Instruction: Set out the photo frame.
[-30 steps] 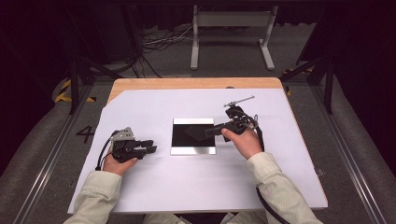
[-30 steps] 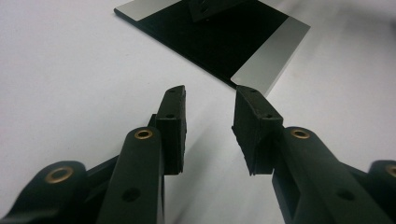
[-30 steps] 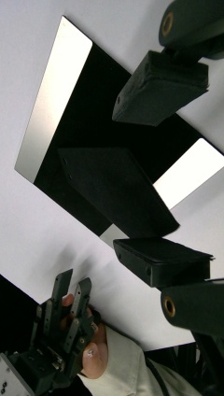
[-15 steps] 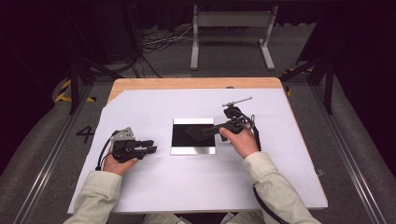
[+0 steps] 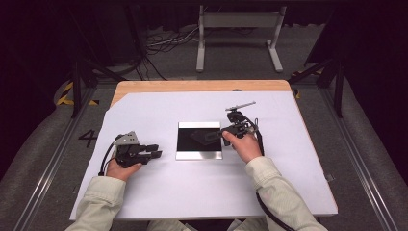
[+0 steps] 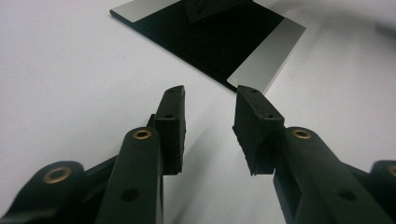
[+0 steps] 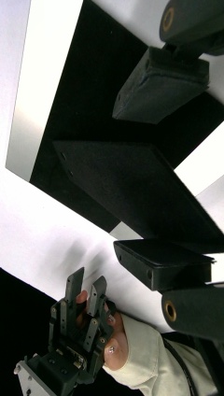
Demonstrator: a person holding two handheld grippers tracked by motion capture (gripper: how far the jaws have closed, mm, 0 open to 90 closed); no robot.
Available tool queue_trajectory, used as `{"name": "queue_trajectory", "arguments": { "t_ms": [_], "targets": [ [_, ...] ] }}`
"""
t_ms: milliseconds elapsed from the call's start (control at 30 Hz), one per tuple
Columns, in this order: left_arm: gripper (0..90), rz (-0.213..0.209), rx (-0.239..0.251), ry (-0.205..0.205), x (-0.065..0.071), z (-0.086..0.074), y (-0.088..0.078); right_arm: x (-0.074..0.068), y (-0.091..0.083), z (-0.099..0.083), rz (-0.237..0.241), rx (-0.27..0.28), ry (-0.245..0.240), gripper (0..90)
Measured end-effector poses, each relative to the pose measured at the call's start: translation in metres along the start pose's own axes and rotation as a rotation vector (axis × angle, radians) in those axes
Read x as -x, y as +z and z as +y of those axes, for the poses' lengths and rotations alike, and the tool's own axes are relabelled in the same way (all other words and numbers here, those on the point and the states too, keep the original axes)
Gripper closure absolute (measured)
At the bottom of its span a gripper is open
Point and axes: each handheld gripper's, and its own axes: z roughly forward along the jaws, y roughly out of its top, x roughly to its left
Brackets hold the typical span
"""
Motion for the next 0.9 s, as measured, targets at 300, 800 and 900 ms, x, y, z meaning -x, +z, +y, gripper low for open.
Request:
{"name": "queue_trajectory", "arguments": {
  "t_ms": [300, 800, 900],
  "targets": [
    [64.1, -0.003, 0.006, -0.006, 0.0, 0.0, 0.0, 0.0, 0.007, 0.002, 0.015, 0.002, 0.014, 36.0],
    [64.3, -0.005, 0.008, -0.003, 0.0, 0.0, 0.0, -0.001, 0.011, 0.001, 0.01, 0.033, 0.076, 51.5],
    [65.6, -0.011, 0.006, -0.004, 0.0, 0.0, 0.0, 0.0, 0.01, 0.001, 0.005, 0.027, 0.073, 54.6]
  ]
}}
